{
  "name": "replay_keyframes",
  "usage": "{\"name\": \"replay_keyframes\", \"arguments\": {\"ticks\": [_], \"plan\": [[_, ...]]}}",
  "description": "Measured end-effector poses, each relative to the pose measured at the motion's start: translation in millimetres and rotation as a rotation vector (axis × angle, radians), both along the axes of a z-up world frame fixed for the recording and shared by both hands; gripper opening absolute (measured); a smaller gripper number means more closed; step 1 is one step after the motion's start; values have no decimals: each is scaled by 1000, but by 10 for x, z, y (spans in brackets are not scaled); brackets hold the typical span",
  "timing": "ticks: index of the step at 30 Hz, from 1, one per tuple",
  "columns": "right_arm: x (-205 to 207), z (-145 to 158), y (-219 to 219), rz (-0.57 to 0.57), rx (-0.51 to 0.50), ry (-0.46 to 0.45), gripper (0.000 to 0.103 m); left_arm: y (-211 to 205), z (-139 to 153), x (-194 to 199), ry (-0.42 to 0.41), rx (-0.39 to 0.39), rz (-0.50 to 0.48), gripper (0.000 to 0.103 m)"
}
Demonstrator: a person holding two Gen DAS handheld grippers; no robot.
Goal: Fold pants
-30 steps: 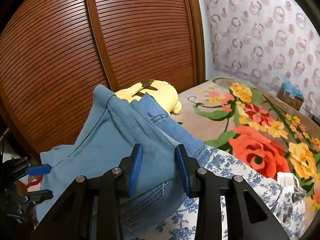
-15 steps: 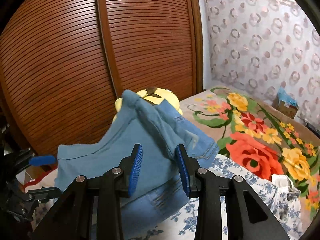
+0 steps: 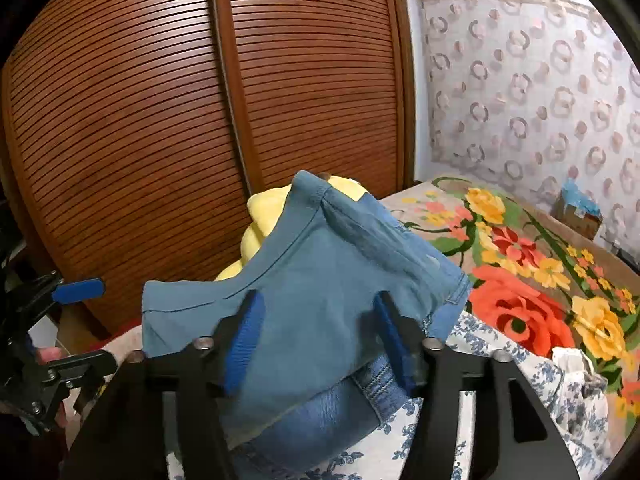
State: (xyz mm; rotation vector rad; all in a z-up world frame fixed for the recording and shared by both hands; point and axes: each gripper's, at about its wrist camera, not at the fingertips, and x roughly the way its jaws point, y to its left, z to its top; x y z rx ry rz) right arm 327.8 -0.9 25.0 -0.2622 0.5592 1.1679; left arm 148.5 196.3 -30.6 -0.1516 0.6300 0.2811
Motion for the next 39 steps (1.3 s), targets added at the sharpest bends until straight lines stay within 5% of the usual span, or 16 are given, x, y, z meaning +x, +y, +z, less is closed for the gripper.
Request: {"name": "replay_keyframes", "arguments": {"ticks": [4, 10, 39], "plan": [[-20, -26, 17, -13, -7, -1, 90, 11, 13, -28, -5, -7, 2, 92], [-87, -27, 35, -28, -17, -29, 102, -10, 32, -67, -11, -5, -9, 92], [-878, 38, -615, -135, -3, -64, 102, -294, 135, -530, -32, 19, -21, 92]]}}
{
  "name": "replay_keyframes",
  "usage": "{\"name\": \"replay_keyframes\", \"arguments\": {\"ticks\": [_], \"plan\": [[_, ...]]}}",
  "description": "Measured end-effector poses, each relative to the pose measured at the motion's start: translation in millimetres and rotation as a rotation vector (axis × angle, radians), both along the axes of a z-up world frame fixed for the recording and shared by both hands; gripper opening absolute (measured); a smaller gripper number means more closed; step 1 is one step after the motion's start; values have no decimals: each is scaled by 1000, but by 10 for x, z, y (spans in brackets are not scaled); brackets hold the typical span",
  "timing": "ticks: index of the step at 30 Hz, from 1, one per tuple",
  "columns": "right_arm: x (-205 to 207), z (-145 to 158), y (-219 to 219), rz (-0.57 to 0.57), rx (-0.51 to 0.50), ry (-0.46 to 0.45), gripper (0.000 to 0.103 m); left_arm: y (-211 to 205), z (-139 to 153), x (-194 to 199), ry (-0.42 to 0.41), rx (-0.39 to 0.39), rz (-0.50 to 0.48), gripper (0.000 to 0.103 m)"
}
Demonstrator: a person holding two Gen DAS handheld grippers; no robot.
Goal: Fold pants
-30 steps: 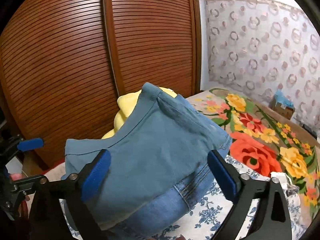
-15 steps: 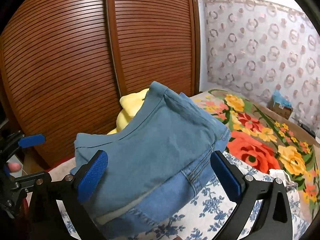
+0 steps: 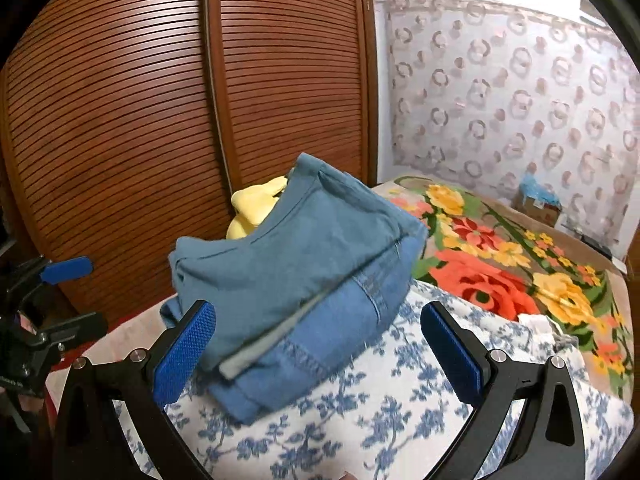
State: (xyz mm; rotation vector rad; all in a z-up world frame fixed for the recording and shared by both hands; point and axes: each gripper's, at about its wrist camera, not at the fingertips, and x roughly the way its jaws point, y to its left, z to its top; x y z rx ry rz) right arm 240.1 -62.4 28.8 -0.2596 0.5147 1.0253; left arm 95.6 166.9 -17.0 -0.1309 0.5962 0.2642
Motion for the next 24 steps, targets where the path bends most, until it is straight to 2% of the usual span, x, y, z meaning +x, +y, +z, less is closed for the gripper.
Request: {"name": "replay_keyframes", "arguments": {"ticks": [13, 24], "plan": [[-530, -52, -534, -96, 6, -1, 102, -305, -40, -243, -5, 5, -65, 92], [-1105, -51, -1225, -232, -13, 12, 102, -746, -53, -364, -7, 3, -161, 92]]}}
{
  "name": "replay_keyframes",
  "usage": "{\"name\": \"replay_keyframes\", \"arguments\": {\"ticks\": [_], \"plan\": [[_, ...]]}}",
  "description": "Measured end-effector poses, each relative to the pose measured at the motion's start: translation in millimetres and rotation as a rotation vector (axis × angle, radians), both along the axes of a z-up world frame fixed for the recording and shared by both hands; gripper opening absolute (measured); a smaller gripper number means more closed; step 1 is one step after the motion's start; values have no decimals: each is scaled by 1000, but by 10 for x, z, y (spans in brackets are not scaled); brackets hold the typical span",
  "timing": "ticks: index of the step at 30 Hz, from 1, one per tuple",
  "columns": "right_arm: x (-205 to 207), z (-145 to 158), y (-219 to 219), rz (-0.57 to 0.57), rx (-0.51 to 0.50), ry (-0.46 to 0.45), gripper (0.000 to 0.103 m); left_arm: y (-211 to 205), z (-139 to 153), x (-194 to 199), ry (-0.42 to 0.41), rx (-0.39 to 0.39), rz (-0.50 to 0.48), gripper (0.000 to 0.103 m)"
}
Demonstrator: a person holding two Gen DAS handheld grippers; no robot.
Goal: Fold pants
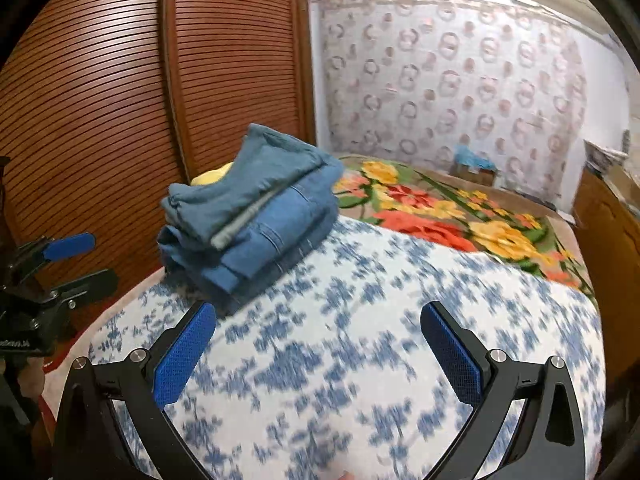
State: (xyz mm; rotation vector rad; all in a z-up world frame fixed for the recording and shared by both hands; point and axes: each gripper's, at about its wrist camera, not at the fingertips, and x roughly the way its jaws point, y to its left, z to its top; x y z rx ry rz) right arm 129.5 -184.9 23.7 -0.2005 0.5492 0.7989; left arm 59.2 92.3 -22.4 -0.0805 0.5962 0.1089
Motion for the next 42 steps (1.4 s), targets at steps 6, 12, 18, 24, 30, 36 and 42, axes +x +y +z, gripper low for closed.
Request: {"name": "replay_keyframes", "arguments": {"ticks": [6, 12, 18, 24, 30, 36, 42], "plan": [[-282, 61, -397, -96, 19, 6, 102, -311, -1, -61, 4, -6, -73, 92], [-522, 134, -649, -204, 9, -13, 102, -601, 21, -82, 9, 2, -135, 92], [-682, 223, -916, -263, 10, -23, 102, -900, 87, -65, 8, -4, -184, 92], [-776, 325, -1092, -315, 29, -45, 102, -1092, 188, -81, -2, -3, -208, 92], [-879, 435, -1235, -344, 61, -68, 102, -1183, 378, -137, -37, 6, -223, 92], [-977, 515, -1244, -350, 86, -98, 102, -1185, 601, -249, -91, 7, -228, 92], [-1046, 525, -1256, -348, 101, -123, 102, -1151, 728, -356, -128, 14, -219, 92]]}}
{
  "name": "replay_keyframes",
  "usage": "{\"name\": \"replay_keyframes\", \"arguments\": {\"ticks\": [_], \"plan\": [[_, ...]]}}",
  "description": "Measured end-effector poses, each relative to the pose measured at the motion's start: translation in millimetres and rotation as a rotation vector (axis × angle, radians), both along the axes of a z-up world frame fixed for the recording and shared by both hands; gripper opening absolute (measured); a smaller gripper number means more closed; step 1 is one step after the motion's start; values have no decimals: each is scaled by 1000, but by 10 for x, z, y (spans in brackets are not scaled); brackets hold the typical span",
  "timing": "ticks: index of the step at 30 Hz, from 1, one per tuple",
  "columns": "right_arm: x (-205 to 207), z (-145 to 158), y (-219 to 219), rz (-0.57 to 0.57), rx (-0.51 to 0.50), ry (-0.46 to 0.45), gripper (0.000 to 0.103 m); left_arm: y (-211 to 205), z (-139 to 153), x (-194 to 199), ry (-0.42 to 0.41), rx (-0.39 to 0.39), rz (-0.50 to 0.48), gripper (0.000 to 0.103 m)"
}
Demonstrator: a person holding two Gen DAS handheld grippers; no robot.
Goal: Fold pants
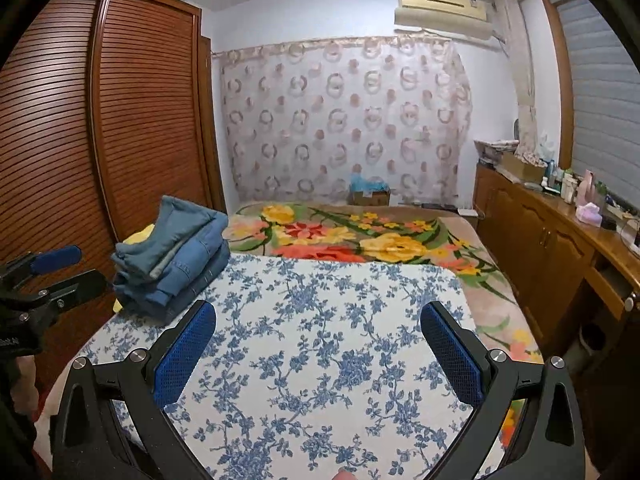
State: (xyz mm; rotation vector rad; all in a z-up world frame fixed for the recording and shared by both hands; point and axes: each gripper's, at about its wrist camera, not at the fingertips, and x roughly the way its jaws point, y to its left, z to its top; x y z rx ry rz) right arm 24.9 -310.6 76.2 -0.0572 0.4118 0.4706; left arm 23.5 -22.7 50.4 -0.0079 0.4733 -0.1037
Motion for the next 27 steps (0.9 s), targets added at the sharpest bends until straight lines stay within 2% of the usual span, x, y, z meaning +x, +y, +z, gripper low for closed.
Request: {"name": "replay_keyframes", "arguments": {"ticks": [11, 27], "plan": [[-51, -13, -43, -16, 21, -65, 102, 161, 140, -153, -61, -1, 58, 92], [-24, -64, -38, -17, 25, -70, 102, 195, 136, -156, -62, 10, 71, 92]]}}
